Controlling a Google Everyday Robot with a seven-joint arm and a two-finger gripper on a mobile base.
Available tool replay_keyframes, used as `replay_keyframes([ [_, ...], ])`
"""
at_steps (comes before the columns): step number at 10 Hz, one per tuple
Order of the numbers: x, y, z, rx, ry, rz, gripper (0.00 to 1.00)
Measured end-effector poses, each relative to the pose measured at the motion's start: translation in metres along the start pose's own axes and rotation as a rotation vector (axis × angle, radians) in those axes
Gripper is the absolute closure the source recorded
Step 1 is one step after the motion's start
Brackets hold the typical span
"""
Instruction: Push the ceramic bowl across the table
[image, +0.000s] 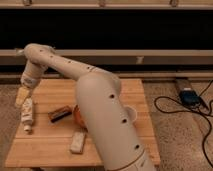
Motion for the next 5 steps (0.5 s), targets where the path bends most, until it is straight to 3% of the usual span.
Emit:
replay_keyframes([
  [2, -0.02, -0.011, -0.001, -0.052, -0.07, 0.021, 0.2],
  [5, -0.079, -0.032, -0.01, -0.13, -0.147, 0.088, 0.2],
])
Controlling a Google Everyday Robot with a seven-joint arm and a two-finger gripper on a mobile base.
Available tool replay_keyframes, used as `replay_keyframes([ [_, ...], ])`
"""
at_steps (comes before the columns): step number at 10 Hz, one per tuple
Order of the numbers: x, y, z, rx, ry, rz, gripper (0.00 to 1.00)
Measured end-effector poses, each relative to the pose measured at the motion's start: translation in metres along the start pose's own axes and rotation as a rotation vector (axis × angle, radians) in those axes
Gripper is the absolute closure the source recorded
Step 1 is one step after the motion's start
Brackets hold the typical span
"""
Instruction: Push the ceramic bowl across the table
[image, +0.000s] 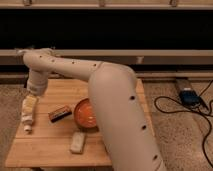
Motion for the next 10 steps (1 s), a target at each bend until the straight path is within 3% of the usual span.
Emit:
replay_keyframes([
  [1, -0.028, -0.004, 0.001, -0.025, -0.018, 0.039, 0.2],
  [3, -0.063, -0.004, 0.005, -0.06, -0.031, 0.091, 0.2],
  [4, -0.097, 0.008, 0.011, -0.104, -0.037, 0.147, 0.2],
  [8, -0.159, 0.057, 0.007, -0.209, -0.058, 0.249, 0.2],
  [10, -0.183, 0.072, 0.007, -0.236, -0.068, 0.285, 0.2],
])
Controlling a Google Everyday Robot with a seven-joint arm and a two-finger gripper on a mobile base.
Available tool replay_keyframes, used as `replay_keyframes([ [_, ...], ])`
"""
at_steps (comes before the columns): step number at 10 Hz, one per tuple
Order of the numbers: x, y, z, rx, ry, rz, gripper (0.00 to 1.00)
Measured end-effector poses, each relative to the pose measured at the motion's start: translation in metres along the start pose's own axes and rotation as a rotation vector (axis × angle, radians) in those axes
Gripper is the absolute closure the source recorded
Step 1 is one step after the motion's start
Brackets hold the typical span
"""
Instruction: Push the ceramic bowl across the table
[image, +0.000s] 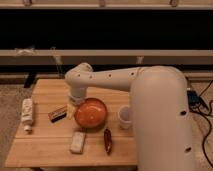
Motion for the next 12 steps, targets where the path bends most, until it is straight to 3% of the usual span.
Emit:
replay_keyframes([
  [4, -0.035, 0.021, 0.026, 0.015, -0.027, 0.047, 0.2],
  [6, -0.047, 0.027, 0.03, 0.018, -0.03, 0.066, 0.29],
  [12, -0.083, 0.063, 0.034, -0.007, -0.04, 0.144, 0.92],
])
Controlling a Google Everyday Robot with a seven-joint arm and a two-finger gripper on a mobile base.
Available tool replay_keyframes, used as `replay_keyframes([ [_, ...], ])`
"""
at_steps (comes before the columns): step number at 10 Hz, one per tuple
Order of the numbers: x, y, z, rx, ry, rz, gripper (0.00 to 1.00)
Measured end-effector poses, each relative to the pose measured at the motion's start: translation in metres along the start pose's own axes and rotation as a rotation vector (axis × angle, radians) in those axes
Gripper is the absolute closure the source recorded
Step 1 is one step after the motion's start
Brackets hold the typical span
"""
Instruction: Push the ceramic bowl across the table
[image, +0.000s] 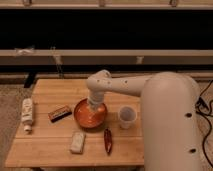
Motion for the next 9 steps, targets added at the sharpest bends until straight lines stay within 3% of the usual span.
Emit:
replay_keyframes([
  [2, -0.005, 0.017, 0.007, -0.013, -0.023, 0.013, 1.0],
  [5, -0.005, 0.038, 0.013, -0.046, -0.064, 0.018, 1.0],
  [9, -0.01, 0.072, 0.0, -0.117, -0.073, 0.047, 1.0],
])
